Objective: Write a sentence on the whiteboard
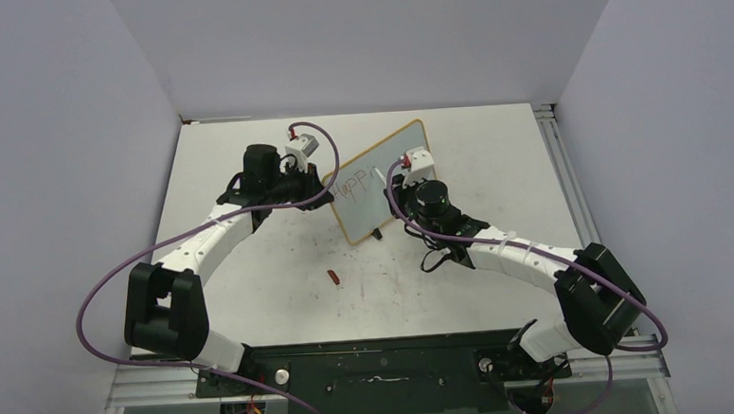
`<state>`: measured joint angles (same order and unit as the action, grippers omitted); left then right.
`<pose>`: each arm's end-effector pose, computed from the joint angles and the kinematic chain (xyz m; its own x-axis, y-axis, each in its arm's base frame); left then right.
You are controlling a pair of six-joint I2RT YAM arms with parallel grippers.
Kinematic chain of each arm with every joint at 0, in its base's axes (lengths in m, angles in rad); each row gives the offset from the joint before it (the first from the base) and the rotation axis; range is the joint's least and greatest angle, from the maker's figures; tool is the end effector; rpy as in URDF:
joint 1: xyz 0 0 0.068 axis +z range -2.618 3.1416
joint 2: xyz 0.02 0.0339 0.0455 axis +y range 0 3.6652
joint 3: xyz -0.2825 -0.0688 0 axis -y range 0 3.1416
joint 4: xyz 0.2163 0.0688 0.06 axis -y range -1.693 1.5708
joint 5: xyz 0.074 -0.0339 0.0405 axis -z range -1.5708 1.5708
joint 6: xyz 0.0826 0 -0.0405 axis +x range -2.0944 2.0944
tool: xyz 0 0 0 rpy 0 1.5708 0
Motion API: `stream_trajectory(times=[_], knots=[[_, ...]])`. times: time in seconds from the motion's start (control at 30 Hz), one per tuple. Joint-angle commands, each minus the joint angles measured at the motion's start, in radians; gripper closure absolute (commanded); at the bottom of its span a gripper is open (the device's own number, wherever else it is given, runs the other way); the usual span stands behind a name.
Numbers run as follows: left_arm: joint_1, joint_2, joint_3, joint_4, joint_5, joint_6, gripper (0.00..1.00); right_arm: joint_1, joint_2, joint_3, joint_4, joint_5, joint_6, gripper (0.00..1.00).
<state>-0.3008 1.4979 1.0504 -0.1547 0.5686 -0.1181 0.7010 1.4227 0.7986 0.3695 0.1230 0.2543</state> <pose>0.3103 -0.1428 0.2744 -0.6166 0.0873 -0.7824 0.6050 0.6884 -0.4000 0.2662 0.2115 0.2759 -0.3245 0.0528 -0.9444 -0.4833 0.8490 0.2136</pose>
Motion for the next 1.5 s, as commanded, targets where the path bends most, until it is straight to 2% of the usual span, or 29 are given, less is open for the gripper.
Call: stream_trajectory(times=[0.0, 0.73, 1.47], knots=[[-0.008, -0.032, 0.029, -0.026, -0.019, 0.029, 1.0, -0.004, 0.014, -0.007, 0.038, -0.008, 0.008, 0.95], [-0.008, -0.033, 0.029, -0.026, -0.016, 0.028, 1.0, 0.0, 0.001, -0.067, 0.02, -0.005, 0.027, 0.95], [-0.008, -0.03, 0.03, -0.026, -0.017, 0.029, 1.0, 0.0, 0.028, 0.026, 0.045, 0.001, -0.013, 0.95]])
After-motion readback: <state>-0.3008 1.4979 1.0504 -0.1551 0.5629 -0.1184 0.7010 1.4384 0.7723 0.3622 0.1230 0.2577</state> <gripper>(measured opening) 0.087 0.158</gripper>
